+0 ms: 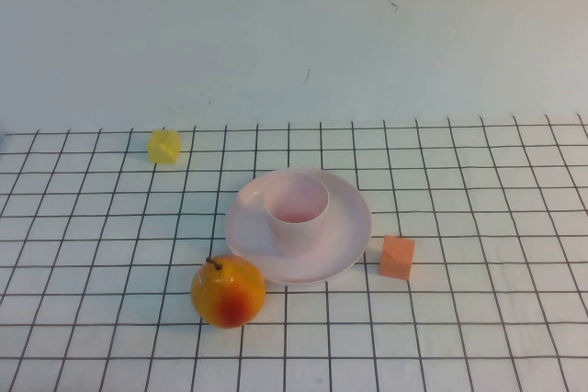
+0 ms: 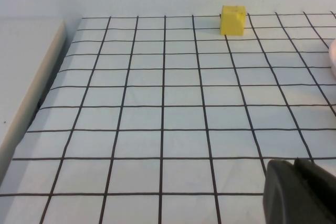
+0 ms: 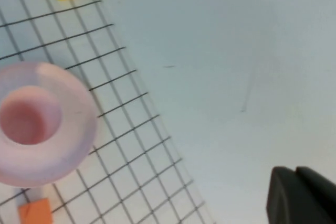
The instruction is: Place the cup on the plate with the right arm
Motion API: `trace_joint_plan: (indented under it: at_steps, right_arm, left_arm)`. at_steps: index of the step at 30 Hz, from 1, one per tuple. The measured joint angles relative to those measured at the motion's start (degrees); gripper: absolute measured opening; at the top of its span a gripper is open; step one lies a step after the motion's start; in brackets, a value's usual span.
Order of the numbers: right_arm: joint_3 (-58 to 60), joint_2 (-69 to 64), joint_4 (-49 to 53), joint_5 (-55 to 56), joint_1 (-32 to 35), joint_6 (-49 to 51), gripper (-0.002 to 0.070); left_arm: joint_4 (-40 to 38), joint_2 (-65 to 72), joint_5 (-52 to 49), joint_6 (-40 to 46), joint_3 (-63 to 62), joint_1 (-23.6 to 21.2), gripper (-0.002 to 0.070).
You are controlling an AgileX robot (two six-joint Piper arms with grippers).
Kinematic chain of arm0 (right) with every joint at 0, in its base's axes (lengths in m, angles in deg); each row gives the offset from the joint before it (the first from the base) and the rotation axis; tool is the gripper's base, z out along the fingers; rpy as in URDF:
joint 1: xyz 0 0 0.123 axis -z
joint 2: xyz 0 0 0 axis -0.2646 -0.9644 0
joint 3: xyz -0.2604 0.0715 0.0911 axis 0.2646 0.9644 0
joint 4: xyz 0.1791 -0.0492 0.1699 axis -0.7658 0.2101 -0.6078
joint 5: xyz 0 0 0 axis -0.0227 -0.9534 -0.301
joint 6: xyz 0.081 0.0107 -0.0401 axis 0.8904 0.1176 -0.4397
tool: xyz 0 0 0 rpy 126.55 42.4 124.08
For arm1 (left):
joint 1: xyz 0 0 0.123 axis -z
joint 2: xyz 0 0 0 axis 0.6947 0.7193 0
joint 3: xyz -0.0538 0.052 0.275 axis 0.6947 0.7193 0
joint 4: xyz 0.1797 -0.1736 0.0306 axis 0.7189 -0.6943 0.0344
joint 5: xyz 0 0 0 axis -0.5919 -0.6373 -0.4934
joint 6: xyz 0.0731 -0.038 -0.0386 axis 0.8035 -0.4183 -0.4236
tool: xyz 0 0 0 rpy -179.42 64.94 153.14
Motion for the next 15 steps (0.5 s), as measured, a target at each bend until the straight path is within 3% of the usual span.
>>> trace_joint_plan:
  at_steps: [7,15]
  right_arm:
    - [-0.4,11.1,3.9,0.0,0.0,2.1,-0.0001]
    - [-0.5,14.6,4.0,0.0,0.0,2.4,-0.0001]
  left_arm:
    - [0.0,0.0,0.0,0.0,0.0,0.0,-0.0003]
    - [0.0,0.0,0.0,0.0,0.0,0.0,-0.0003]
